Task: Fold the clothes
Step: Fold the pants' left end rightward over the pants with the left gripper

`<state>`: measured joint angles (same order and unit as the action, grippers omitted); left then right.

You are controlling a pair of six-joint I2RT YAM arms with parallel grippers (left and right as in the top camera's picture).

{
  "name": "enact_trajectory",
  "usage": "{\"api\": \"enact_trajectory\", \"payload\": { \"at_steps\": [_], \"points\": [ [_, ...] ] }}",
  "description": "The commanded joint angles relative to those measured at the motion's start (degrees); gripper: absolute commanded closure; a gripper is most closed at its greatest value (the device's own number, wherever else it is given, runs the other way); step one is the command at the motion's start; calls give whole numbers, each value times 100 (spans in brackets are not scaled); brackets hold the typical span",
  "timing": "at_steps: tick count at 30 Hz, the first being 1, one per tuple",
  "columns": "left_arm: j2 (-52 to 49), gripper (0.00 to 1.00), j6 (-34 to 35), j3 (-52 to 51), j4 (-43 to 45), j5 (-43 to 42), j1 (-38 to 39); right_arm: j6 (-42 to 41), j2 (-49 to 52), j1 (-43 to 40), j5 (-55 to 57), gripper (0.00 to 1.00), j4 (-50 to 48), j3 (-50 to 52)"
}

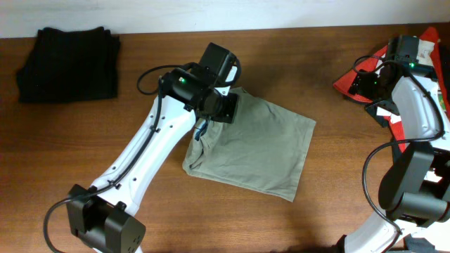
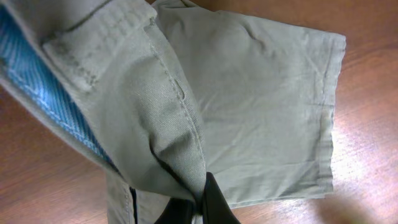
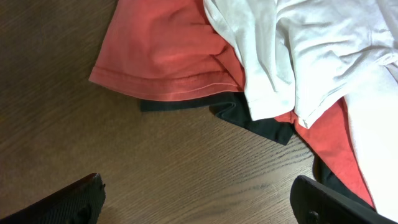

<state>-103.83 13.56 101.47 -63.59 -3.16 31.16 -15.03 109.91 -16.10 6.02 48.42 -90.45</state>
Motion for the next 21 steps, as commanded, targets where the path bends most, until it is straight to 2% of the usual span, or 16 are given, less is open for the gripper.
{"api": "enact_trajectory", "payload": {
  "at_steps": [1, 4, 13, 21],
  "points": [
    [-46, 99, 356, 48, -125, 1060, -116, -63, 9, -7, 48, 1, -2, -85],
    [-33, 99, 380, 109, -341, 1436, -476, -63, 9, -7, 48, 1, -2, -85],
    [170, 99, 444, 457, -1237, 2015, -2194, -63, 9, -7, 48, 1, -2, -85],
    [682, 99, 437, 1147, -1803, 2573, -2774, -63, 9, -7, 48, 1, -2, -85]
  ]
}}
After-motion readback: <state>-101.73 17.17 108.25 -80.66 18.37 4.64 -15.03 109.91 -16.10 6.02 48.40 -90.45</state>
